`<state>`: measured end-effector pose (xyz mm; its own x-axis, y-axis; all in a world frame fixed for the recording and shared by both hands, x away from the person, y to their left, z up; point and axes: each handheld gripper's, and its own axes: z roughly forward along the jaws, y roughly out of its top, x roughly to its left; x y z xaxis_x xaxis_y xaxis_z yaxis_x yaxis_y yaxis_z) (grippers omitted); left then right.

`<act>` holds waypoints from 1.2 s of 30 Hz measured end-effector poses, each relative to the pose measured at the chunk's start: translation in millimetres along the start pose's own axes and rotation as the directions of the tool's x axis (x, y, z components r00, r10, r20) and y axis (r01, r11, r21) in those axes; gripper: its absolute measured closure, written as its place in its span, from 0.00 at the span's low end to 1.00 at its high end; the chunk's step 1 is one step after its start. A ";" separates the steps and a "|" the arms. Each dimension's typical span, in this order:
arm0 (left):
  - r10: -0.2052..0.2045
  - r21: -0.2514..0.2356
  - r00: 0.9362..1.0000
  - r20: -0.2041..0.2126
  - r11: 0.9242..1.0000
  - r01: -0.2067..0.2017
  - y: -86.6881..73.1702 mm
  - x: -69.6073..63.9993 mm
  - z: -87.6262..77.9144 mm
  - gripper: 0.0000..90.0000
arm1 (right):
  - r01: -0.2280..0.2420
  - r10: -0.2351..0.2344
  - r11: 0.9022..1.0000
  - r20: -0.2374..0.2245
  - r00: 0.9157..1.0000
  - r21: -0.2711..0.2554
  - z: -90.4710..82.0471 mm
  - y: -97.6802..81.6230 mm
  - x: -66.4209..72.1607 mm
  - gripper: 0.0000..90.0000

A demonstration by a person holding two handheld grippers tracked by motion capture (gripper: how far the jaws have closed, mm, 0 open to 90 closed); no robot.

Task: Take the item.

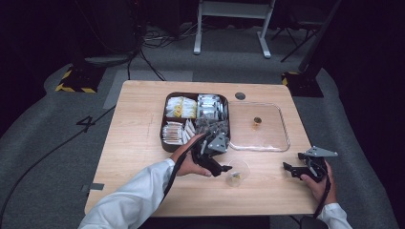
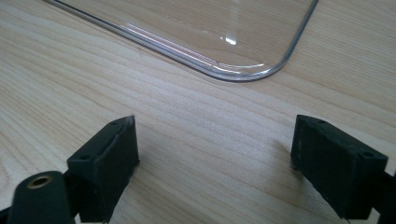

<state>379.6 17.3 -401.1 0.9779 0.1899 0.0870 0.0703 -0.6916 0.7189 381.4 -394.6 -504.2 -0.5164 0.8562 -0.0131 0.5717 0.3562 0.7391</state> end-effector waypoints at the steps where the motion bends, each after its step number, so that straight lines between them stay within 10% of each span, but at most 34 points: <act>1: 0.007 0.010 1.000 -0.010 1.000 -0.007 -0.4 -0.2 -0.8 0.23 | 0.000 0.000 1.000 0.000 1.000 0.000 0.0 0.0 0.0 0.17; 22: 0.024 0.040 0.993 -0.113 0.999 -0.020 -26.3 -0.3 -28.9 0.20 | 0.001 -0.001 1.000 0.000 1.000 0.001 -0.1 0.0 0.0 0.17; 36: 0.012 0.104 0.975 -0.222 0.994 0.011 -65.2 -5.6 -46.5 0.21 | 0.000 0.000 1.000 0.000 1.000 0.000 0.0 0.0 0.0 0.17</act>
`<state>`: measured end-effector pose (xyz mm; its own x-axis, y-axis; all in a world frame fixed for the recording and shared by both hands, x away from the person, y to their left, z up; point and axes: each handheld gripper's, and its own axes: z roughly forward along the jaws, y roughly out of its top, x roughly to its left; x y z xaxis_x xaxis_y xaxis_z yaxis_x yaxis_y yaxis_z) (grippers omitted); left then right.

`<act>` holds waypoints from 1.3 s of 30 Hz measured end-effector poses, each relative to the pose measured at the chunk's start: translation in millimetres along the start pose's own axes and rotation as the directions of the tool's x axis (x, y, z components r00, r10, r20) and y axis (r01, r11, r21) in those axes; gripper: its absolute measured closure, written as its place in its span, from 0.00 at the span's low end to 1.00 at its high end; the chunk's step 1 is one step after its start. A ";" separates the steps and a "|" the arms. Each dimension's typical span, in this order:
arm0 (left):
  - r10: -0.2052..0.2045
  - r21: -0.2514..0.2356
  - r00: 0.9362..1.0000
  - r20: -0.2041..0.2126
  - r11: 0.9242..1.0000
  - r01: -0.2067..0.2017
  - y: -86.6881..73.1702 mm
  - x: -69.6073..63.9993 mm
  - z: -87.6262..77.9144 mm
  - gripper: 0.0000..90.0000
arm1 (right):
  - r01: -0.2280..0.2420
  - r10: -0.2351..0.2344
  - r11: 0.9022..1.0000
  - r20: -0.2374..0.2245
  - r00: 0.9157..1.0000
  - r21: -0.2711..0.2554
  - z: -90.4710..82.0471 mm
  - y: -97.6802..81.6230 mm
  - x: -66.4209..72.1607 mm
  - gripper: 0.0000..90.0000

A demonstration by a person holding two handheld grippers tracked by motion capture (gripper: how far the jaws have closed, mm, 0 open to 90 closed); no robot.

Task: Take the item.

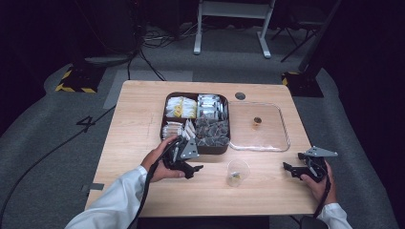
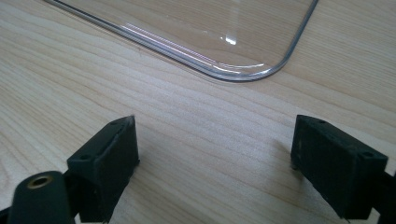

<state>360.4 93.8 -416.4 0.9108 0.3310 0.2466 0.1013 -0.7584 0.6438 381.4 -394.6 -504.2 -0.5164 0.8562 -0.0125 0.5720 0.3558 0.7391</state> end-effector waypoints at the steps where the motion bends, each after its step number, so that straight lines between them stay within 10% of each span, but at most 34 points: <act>1: 0.000 0.006 1.000 -0.006 1.000 0.000 -2.8 -0.4 -1.2 0.21 | -0.001 0.001 1.000 0.000 1.000 0.001 0.0 0.0 0.0 0.17; 22: -0.094 0.064 0.986 -0.138 0.993 0.104 -69.5 9.2 -24.7 0.21 | 0.003 -0.003 1.000 0.001 1.000 0.000 -0.1 0.0 0.2 0.17; 39: -0.264 0.029 0.953 -0.149 0.962 0.271 -131.0 21.4 -37.7 0.20 | -0.001 0.001 1.000 0.000 1.000 0.001 -0.1 0.0 0.0 0.17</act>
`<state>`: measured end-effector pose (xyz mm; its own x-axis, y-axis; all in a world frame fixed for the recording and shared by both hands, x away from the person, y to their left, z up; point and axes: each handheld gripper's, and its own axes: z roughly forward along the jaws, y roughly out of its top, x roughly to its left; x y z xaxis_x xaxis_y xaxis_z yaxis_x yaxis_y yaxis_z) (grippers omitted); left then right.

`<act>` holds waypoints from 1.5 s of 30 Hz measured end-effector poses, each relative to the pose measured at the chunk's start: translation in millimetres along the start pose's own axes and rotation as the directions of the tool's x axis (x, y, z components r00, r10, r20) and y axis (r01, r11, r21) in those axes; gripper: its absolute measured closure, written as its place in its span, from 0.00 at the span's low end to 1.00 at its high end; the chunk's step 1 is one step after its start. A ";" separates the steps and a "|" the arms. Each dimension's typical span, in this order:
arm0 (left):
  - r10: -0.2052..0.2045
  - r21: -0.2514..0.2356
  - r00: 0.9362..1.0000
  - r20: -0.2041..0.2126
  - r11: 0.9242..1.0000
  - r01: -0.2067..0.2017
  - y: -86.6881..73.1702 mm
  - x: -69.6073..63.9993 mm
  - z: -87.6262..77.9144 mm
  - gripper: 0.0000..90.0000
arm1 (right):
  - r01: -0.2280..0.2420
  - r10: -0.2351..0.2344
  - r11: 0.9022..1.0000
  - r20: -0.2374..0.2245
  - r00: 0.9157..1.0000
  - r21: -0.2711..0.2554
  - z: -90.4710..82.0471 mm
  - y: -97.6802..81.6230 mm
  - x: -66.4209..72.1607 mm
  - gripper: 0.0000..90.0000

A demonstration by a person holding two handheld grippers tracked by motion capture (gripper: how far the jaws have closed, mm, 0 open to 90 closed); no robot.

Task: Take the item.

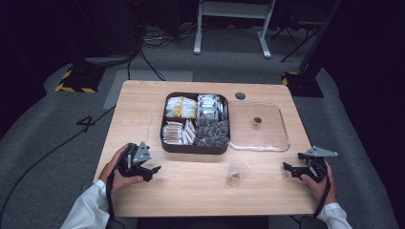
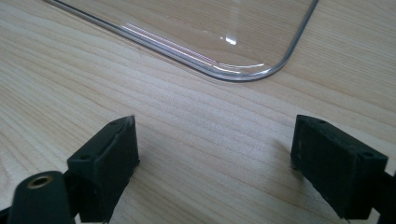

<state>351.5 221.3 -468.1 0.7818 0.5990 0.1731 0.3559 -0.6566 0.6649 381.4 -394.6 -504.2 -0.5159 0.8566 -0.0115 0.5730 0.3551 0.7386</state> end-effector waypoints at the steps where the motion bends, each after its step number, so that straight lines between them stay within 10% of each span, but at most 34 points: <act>1: -0.011 -0.003 1.000 0.004 1.000 0.011 -3.7 1.2 0.0 0.20 | 0.000 0.000 1.000 0.000 1.000 0.000 0.0 0.0 0.0 0.17; 11: -0.127 -0.014 0.992 -0.004 0.992 0.127 -41.2 11.0 3.2 0.20 | 0.002 -0.002 1.000 0.000 1.000 -0.002 0.0 0.0 0.1 0.17; 20: -0.241 -0.011 0.970 0.025 0.970 0.242 -59.9 18.2 -0.2 0.19 | 0.003 -0.003 1.000 -0.001 1.000 -0.001 0.0 0.0 -0.1 0.17; 45: -0.248 -0.004 0.968 0.022 0.969 0.248 -59.2 18.4 0.4 0.17 | 0.001 -0.001 1.000 -0.002 1.000 -0.002 -0.5 -0.3 0.1 0.18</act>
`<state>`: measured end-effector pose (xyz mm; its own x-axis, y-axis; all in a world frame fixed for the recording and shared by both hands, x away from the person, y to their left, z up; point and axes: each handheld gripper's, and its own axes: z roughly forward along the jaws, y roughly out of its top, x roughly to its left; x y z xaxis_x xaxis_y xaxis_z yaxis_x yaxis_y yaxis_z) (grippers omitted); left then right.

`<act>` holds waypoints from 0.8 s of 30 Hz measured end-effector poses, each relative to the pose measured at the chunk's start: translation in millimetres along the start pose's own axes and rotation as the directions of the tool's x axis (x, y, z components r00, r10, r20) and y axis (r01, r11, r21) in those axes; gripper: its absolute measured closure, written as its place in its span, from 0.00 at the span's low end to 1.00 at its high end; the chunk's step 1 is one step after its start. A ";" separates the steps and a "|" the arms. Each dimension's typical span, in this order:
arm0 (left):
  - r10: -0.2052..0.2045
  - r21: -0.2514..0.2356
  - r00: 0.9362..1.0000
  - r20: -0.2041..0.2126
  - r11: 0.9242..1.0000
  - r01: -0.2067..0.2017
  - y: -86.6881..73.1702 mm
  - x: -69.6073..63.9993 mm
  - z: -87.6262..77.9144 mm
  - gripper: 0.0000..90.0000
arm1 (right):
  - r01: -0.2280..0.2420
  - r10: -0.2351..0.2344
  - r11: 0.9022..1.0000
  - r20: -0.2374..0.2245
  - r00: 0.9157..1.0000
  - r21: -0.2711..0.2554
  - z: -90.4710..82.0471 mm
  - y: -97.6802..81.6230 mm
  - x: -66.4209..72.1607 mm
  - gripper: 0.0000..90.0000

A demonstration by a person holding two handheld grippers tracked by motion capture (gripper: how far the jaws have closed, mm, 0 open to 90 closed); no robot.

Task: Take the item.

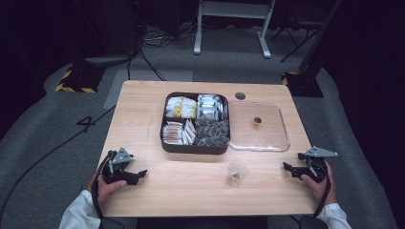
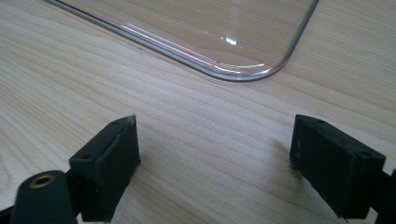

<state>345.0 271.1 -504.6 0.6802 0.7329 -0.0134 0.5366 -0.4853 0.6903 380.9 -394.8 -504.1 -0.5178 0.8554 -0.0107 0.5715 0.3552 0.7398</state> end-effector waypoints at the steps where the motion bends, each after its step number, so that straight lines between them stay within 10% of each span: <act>1: 0.000 0.000 1.000 0.000 1.000 0.000 0.0 0.0 0.0 0.17 | 0.000 0.000 1.000 0.000 1.000 0.000 0.0 0.0 0.0 0.18; 24: 0.003 0.001 1.000 0.008 1.000 -0.003 1.3 1.3 1.4 0.17 | 0.000 0.000 1.000 0.000 1.000 0.001 0.0 0.0 -0.1 0.18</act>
<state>347.2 270.7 -504.8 0.6859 0.7274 -0.0171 0.5348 -0.4880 0.6898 380.9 -394.9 -504.0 -0.5179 0.8554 -0.0103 0.5719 0.3552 0.7394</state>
